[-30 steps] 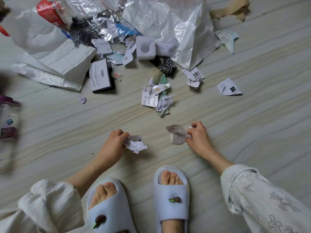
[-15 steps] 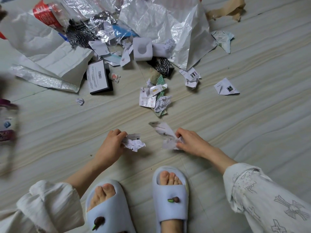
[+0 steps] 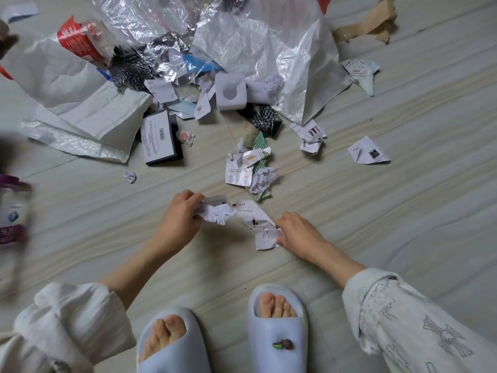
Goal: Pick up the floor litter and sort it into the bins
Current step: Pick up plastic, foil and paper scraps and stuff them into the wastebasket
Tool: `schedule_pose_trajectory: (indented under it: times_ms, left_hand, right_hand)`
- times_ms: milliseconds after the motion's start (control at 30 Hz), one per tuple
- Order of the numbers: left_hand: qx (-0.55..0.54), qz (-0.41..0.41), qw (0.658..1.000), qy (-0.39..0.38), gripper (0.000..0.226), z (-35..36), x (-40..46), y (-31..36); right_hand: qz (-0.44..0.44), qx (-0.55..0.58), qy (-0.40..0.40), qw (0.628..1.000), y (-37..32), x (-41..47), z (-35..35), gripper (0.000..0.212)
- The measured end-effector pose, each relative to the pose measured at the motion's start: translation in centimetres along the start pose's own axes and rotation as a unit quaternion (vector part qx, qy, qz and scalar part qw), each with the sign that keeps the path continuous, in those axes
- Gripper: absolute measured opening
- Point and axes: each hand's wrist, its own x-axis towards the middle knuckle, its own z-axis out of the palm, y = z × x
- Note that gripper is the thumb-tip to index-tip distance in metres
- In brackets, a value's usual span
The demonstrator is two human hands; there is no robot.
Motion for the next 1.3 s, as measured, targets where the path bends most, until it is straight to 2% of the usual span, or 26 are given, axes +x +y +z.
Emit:
schedule_pose_trajectory:
  times_ms: [133,233,333,433,500,567,600,667,733,767,900,967,1067,1100,1167,1200,1300]
  left_hand:
    - [0.003,0.055,0.998,0.012,0.024,-0.7,3.8,2.4]
    - [0.012,0.079,0.997,0.009,0.023,-0.7,6.8,3.9]
    - [0.023,0.071,0.997,0.001,0.022,0.0,9.0,5.5]
    - [0.083,0.103,0.99,-0.042,0.034,1.0,10.5,6.5]
    - [0.148,0.152,0.975,-0.06,0.047,1.8,11.7,6.5]
    - [0.183,0.154,0.967,-0.094,0.057,2.4,12.5,6.4]
    - [0.188,0.142,0.965,-0.114,0.06,2.7,12.8,6.4]
    - [0.211,0.129,0.959,-0.137,0.066,3.0,13.3,6.5]
    - [0.212,0.126,0.959,-0.139,0.072,3.3,13.3,6.5]
    - [0.202,0.126,0.963,-0.13,0.073,3.3,13.1,6.5]
    - [0.146,0.143,0.977,-0.057,0.068,4.1,11.5,6.7]
    - [0.11,0.127,0.985,-0.041,0.067,4.2,10.6,6.8]
    - [0.086,0.119,0.988,-0.038,0.057,4.3,10.1,6.2]
    - [0.079,0.123,0.989,-0.037,0.053,4.3,10.1,6.0]
    - [0.055,0.125,0.989,-0.048,0.047,4.3,9.7,5.6]
    - [0.047,0.126,0.989,-0.055,0.044,4.2,9.4,5.5]
    - [0.04,0.134,0.988,-0.063,0.04,3.6,8.9,4.7]
  right_hand:
    - [0.068,0.113,0.102,0.986,2.6,-0.1,-1.7,0.022]
    - [0.176,0.252,0.215,0.927,4.0,-0.1,-3.3,0.022]
    - [0.218,0.306,0.273,0.886,4.5,0.5,-4.3,0.015]
    - [0.207,0.317,0.272,0.884,4.6,1.9,-5.0,0.015]
    - [0.201,0.322,0.266,0.886,4.6,2.5,-5.2,0.025]
    - [0.203,0.341,0.266,0.878,5.1,2.7,-5.3,0.032]
    - [0.212,0.358,0.269,0.869,5.4,2.6,-5.5,0.03]
    - [0.238,0.4,0.265,0.844,6.2,2.3,-5.5,0.01]
    - [0.26,0.438,0.267,0.818,7.0,2.0,-5.1,0.023]
    - [0.268,0.461,0.266,0.803,7.1,1.9,-5.0,0.026]
    - [0.285,0.57,0.262,0.724,6.7,2.2,-5.7,0.01]
    - [0.259,0.571,0.236,0.743,5.9,2.8,-6.2,0.008]
    - [0.191,0.499,0.172,0.828,3.9,4.0,-6.8,0.044]
    - [0.166,0.453,0.15,0.863,3.3,4.4,-6.9,0.044]
    - [0.13,0.352,0.12,0.919,2.0,4.9,-6.6,0.019]
    - [0.131,0.32,0.118,0.931,1.6,4.9,-6.5,0.008]
    - [0.149,0.325,0.137,0.924,1.6,4.8,-6.0,0.02]
